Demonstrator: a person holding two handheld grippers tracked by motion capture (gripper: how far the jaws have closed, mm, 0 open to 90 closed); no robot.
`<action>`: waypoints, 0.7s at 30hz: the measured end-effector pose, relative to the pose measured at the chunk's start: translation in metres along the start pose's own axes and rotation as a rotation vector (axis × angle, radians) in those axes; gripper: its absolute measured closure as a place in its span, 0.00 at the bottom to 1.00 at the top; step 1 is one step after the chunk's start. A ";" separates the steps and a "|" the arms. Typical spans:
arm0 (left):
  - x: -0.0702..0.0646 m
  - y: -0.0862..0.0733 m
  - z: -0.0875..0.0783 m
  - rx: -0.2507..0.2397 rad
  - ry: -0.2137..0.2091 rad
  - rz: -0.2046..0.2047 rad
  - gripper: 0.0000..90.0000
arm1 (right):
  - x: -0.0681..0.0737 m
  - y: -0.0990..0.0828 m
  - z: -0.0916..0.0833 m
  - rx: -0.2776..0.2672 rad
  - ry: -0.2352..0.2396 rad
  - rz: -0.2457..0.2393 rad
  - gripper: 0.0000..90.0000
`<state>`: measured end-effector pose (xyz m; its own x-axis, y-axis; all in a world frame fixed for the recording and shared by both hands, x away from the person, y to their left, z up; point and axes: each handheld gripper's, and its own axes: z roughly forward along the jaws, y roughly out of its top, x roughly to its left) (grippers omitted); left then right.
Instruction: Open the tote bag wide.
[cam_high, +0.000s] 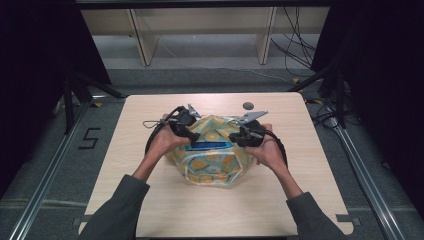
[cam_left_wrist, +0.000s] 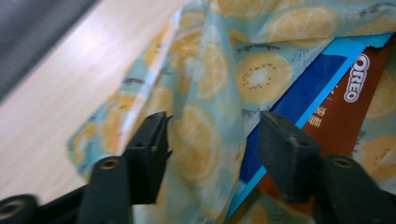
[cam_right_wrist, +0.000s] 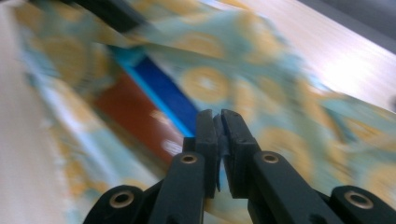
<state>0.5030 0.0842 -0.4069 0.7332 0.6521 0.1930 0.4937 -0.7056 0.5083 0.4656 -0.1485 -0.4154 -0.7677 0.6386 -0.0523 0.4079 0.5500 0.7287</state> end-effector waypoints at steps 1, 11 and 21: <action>0.001 0.003 0.010 0.034 -0.006 0.000 0.39 | 0.006 0.003 0.002 -0.008 0.024 -0.019 0.96; 0.034 0.024 0.045 0.038 0.059 -0.047 0.95 | 0.053 -0.015 0.036 0.181 0.190 -0.171 0.98; 0.055 0.022 0.057 -0.013 0.054 -0.149 0.83 | 0.073 -0.042 0.038 0.306 0.279 -0.201 0.98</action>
<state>0.5808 0.0881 -0.4328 0.6257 0.7636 0.1592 0.5891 -0.5964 0.5453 0.4107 -0.1046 -0.4755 -0.9331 0.3568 0.0441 0.3321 0.8087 0.4854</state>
